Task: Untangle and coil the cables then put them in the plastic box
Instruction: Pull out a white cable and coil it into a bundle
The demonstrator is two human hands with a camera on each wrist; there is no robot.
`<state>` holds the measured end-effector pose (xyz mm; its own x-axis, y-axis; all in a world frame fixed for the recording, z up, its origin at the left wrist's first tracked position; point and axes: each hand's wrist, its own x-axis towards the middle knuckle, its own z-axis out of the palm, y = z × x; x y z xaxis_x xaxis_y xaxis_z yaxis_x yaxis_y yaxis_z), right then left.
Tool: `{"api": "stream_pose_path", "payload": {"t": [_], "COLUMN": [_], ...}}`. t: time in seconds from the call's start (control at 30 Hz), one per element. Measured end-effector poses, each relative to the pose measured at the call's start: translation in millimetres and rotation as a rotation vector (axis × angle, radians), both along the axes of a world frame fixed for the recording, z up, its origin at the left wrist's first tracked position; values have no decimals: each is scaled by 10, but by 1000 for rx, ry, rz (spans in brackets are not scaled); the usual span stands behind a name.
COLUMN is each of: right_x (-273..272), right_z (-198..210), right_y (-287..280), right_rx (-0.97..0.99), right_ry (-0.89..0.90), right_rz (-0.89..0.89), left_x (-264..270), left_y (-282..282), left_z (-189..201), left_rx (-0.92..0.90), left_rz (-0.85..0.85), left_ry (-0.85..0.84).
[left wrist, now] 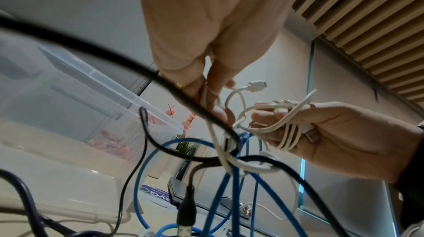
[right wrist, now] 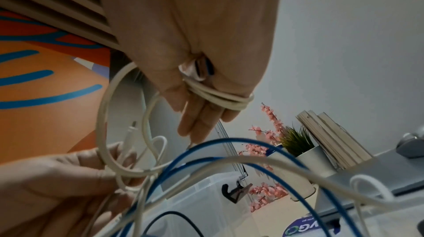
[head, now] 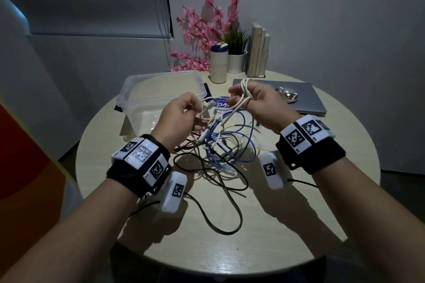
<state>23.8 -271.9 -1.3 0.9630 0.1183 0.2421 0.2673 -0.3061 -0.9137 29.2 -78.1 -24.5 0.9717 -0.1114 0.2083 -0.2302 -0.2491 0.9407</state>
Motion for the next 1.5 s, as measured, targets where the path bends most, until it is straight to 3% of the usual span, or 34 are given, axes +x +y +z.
{"api": "stream_pose_path", "payload": {"t": [0.13, 0.27, 0.37, 0.57, 0.77, 1.03, 1.27, 1.5], "right_x": [53, 30, -6, -94, -43, -96, -13, -70], "right_z": [-69, -146, -181, -207, -220, -225, -173, -158], "right_y": [-13, 31, 81, 210, 147, 199, 59, 117], "right_rx": [-237, -174, -278, -282, -440, -377, -339, -364], "right_ry": [41, -22, -57, -39, -119, -76, -71, -71], "right_rz": [-85, -145, -160, -57, -130, -66, -165, -124], "left_x": [4, -1, -42, -93, -123, -114, 11, 81], "left_y": [21, 36, 7, -88, -46, -41, 53, 12], "left_z": [-21, -83, -80, -64, -45, -41, -67, -152], "left_rx": [87, 145, 138, 59, -42, -122, 14, 193], "left_rz": [-27, -46, -81, -102, -114, -227, -16, 141], "left_ry": [10, -23, -78, -90, -88, -81, -62, -6]}}
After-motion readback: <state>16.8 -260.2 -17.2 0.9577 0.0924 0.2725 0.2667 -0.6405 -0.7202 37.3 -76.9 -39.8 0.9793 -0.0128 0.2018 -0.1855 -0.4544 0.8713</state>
